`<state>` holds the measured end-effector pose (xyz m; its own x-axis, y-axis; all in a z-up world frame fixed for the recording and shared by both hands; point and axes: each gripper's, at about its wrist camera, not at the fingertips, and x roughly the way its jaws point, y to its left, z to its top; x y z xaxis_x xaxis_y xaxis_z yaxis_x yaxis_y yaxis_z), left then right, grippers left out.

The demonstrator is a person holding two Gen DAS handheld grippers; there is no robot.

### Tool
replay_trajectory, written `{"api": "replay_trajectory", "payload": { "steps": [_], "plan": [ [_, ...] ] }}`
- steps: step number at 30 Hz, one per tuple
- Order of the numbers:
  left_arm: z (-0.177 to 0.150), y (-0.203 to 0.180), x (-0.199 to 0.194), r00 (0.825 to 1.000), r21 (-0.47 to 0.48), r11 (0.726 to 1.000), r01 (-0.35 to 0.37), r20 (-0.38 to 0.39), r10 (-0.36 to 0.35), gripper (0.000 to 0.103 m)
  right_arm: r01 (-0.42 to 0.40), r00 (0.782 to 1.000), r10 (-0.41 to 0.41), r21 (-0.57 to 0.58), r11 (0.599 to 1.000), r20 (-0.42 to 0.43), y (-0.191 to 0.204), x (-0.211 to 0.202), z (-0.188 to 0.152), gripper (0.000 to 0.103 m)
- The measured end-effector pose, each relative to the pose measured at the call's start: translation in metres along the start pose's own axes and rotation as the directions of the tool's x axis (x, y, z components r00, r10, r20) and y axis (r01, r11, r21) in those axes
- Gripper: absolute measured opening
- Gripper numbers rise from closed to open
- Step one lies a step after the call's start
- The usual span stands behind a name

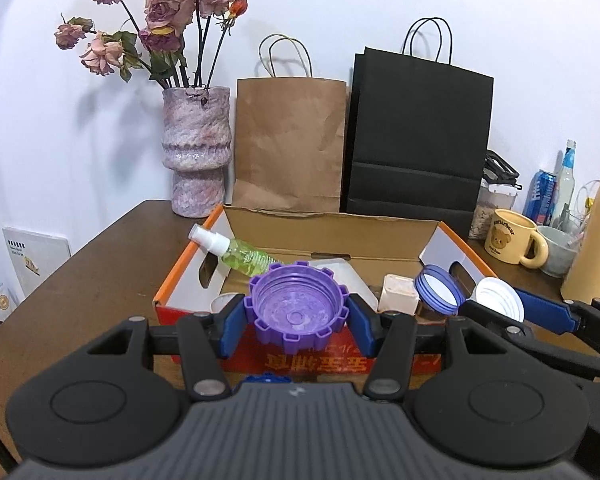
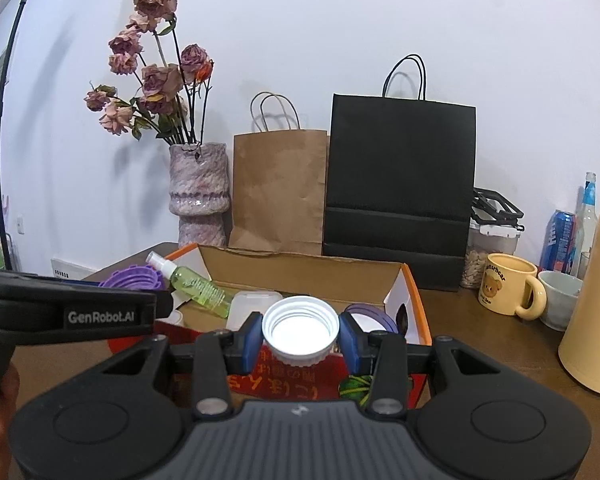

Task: Organize rigid objects
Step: 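Carry the white cap and purple cap with both grippers over the red box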

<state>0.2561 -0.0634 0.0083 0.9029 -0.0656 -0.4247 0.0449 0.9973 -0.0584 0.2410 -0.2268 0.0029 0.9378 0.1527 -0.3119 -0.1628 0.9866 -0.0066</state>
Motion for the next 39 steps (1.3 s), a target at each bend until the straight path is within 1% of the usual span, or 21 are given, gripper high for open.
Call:
{"api": "replay_trajectory", "payload": {
  "steps": [10, 22, 31, 39],
  "plan": [
    [0.015, 0.004, 0.018, 1.0, -0.017, 1.0, -0.013, 0.023, 0.013, 0.055, 0.008, 1.0, -0.008, -0.002, 1.0, 0.012, 0.003, 0.02, 0.01, 0.04],
    [0.028, 0.009, 0.042, 0.999, -0.05, 0.998, -0.029, 0.029, 0.03, 0.055, 0.021, 1.0, -0.021, 0.002, 1.0, 0.019, 0.001, 0.047, 0.018, 0.04],
    [0.037, 0.014, 0.064, 0.999, -0.066, 0.997, -0.043, 0.022, 0.045, 0.055, 0.021, 1.0, -0.021, 0.014, 1.0, 0.008, -0.005, 0.07, 0.021, 0.04],
    [0.042, 0.015, 0.083, 0.998, -0.058, 0.997, -0.054, 0.013, 0.055, 0.055, 0.01, 1.0, -0.01, 0.021, 1.0, -0.011, -0.007, 0.091, 0.024, 0.04]
  ]
}}
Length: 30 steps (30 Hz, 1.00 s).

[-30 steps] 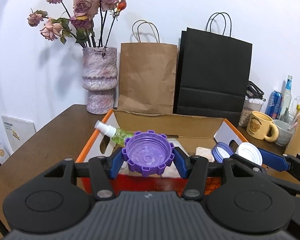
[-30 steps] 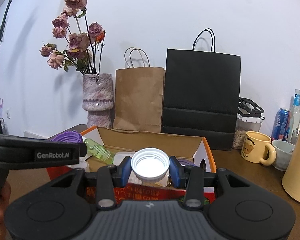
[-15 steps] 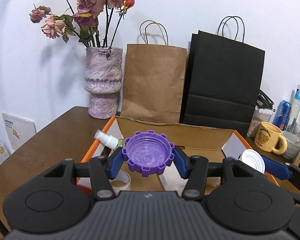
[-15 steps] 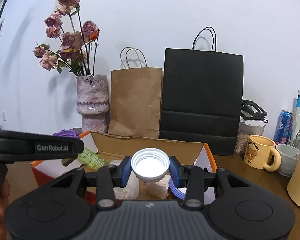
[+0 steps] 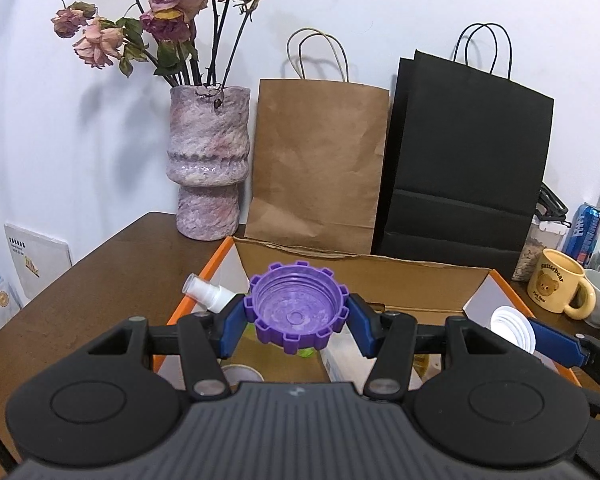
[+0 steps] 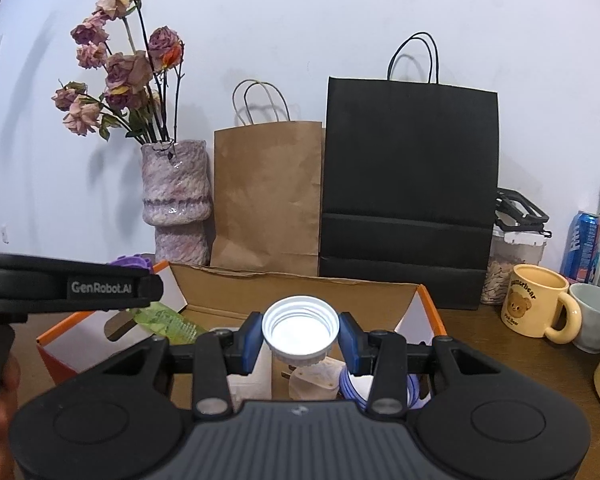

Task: Organize rigid objects
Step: 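Carry the white cap and purple cap with both grippers over the red box, then open both grippers to drop the white and purple caps into the box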

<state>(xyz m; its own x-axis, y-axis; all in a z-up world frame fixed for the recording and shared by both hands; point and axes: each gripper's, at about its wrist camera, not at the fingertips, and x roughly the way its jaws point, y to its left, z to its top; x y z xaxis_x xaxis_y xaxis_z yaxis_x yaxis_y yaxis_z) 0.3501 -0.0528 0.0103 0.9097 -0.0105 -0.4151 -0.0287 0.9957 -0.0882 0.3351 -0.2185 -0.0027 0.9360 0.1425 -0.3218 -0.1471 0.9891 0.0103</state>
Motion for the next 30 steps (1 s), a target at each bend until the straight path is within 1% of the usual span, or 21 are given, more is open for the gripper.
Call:
{"api": "replay_trajectory", "payload": {
  "steps": [13, 30],
  "plan": [
    [0.006, -0.002, 0.03, 1.0, 0.032, 0.999, -0.01, -0.012, 0.01, 0.055, -0.011, 1.0, 0.01, -0.025, 1.0, -0.023, 0.0, 0.03, 0.005, 0.04],
    [0.01, -0.005, 0.053, 1.0, 0.077, 0.997, -0.018, -0.012, 0.019, 0.055, -0.016, 0.999, 0.014, -0.048, 0.999, -0.042, -0.003, 0.058, 0.007, 0.04]
  ]
}}
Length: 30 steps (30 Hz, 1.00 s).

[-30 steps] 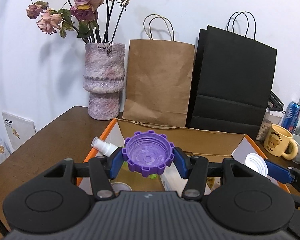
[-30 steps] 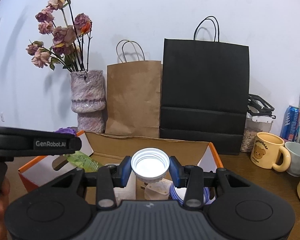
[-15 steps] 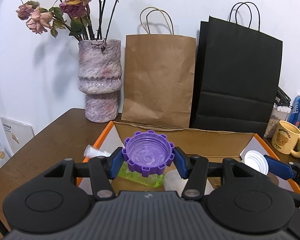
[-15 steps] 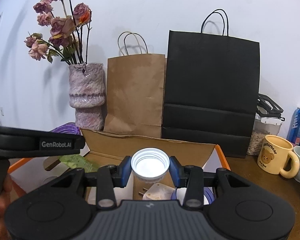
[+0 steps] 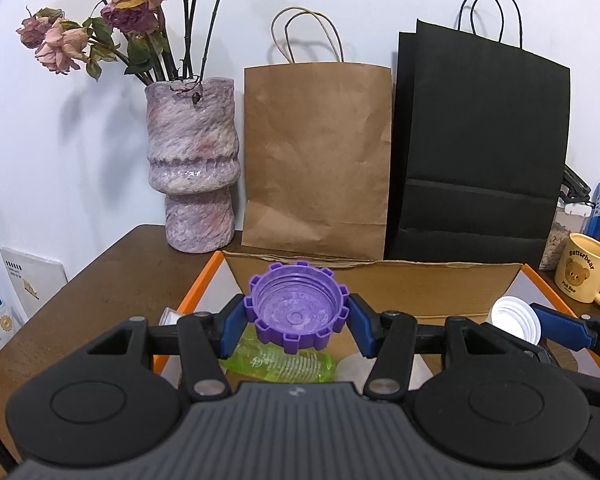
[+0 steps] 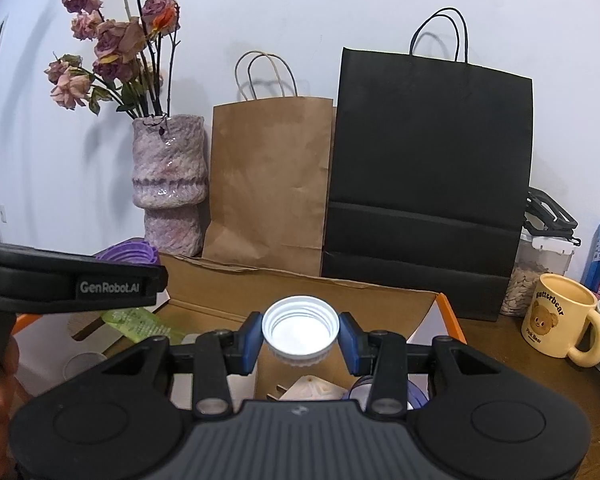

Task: Organize rigid objects
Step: 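Open both grippers to drop the white and purple caps into the box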

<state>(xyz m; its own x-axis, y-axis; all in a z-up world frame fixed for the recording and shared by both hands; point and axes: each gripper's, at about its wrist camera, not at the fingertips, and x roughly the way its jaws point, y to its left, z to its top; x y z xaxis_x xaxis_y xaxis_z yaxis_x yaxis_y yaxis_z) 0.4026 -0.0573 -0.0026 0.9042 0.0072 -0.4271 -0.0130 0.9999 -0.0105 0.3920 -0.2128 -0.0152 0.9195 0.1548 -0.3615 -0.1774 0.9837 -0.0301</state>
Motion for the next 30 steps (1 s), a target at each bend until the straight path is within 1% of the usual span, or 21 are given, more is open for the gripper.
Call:
{"api": "replay_trajectory", "payload": {
  "steps": [9, 10, 11, 12, 13, 14, 15, 16, 17, 18, 19, 30],
  "plan": [
    [-0.0002, 0.0005, 0.004, 1.0, 0.02, 1.0, -0.01, 0.0, 0.01, 0.056, 0.002, 1.0, -0.002, -0.001, 1.0, -0.016, -0.0016, 0.0027, -0.0022, 0.04],
    [-0.0004, 0.0002, 0.0038, 1.0, 0.021, 1.0, -0.013, 0.004, 0.013, 0.058, 0.004, 1.0, -0.004, 0.0, 1.0, -0.015, -0.0019, 0.0022, -0.0024, 0.04],
    [-0.0006, 0.0005, 0.0035, 1.0, 0.018, 1.0, -0.013, 0.008, 0.013, 0.063, 0.006, 1.0, -0.006, 0.001, 1.0, -0.016, -0.0023, 0.0019, -0.0025, 0.045],
    [-0.0007, 0.0011, 0.0027, 1.0, 0.014, 1.0, -0.015, 0.013, 0.015, 0.074, 0.008, 1.0, -0.008, 0.002, 1.0, -0.017, -0.0025, 0.0019, -0.0027, 0.057],
    [-0.0009, 0.0016, 0.0016, 1.0, 0.01, 1.0, -0.018, 0.022, 0.017, 0.083, 0.016, 1.0, -0.016, 0.005, 1.0, -0.015, -0.0029, 0.0016, -0.003, 0.064],
    [-0.0007, 0.0021, 0.0005, 0.999, 0.009, 1.0, -0.017, 0.028, 0.017, 0.086, 0.024, 1.0, -0.023, 0.007, 1.0, -0.012, -0.0034, 0.0011, -0.0034, 0.076],
    [-0.0002, 0.0025, -0.0004, 0.999, 0.009, 1.0, -0.017, 0.033, 0.016, 0.089, 0.03, 1.0, -0.03, 0.009, 1.0, -0.007, -0.0041, 0.0002, -0.004, 0.084],
    [0.0007, 0.003, -0.0005, 0.999, 0.008, 1.0, -0.019, 0.036, 0.019, 0.097, 0.038, 0.999, -0.038, 0.013, 0.999, -0.003, -0.0046, -0.0006, -0.0043, 0.088],
    [0.0009, 0.003, -0.0007, 0.999, 0.007, 1.0, -0.024, 0.038, 0.024, 0.103, 0.045, 0.999, -0.045, 0.017, 0.999, 0.001, -0.0051, -0.0012, -0.0044, 0.095],
    [0.0007, 0.0032, -0.0014, 0.998, 0.006, 0.999, -0.032, 0.046, 0.032, 0.103, 0.049, 0.999, -0.049, 0.022, 0.999, 0.005, -0.006, -0.0017, -0.0043, 0.101],
    [0.0012, 0.0029, -0.0014, 0.998, 0.007, 0.999, -0.035, 0.047, 0.035, 0.103, 0.052, 0.999, -0.052, 0.026, 0.998, 0.008, -0.0066, -0.0021, -0.0044, 0.103],
    [0.0014, 0.0036, -0.0012, 0.998, 0.005, 0.999, -0.038, 0.048, 0.038, 0.103, 0.058, 0.998, -0.058, 0.033, 0.998, 0.009, -0.0076, -0.0025, -0.0046, 0.103]
  ]
}}
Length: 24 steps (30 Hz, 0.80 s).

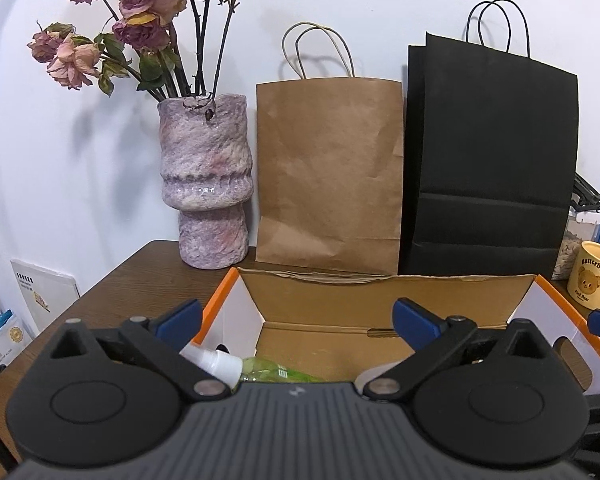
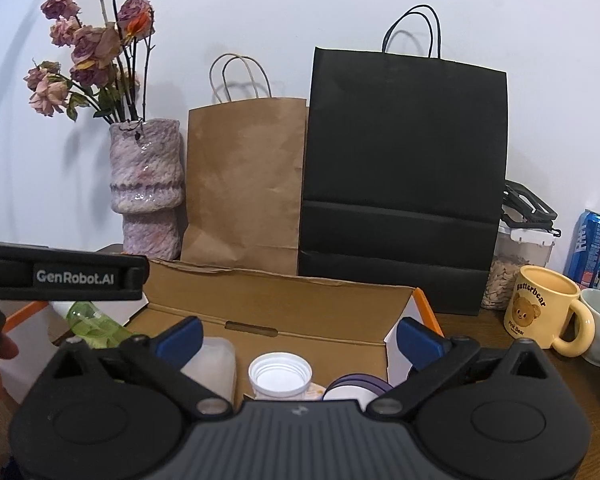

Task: Organize rigid objects
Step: 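Open both grippers to drop the white and purple caps into the box, then withdraw both tools from the box toward the white spray bottle and blue cap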

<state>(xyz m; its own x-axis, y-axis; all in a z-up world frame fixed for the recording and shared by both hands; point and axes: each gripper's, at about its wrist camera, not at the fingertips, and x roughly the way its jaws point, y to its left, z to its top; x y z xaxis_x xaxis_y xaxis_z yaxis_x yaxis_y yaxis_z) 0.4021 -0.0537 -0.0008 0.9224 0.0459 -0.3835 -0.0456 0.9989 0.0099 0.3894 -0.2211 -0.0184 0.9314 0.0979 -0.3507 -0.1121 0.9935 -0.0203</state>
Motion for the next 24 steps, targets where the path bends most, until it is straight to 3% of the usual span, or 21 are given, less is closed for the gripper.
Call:
{"api": "replay_trajectory", "payload": {
  "steps": [24],
  "plan": [
    [-0.003, 0.003, -0.014, 1.0, -0.011, 1.0, 0.005, 0.008, -0.005, 0.103, 0.011, 1.0, -0.012, 0.015, 1.0, 0.028, -0.004, -0.019, -0.002, 0.103]
  ]
}}
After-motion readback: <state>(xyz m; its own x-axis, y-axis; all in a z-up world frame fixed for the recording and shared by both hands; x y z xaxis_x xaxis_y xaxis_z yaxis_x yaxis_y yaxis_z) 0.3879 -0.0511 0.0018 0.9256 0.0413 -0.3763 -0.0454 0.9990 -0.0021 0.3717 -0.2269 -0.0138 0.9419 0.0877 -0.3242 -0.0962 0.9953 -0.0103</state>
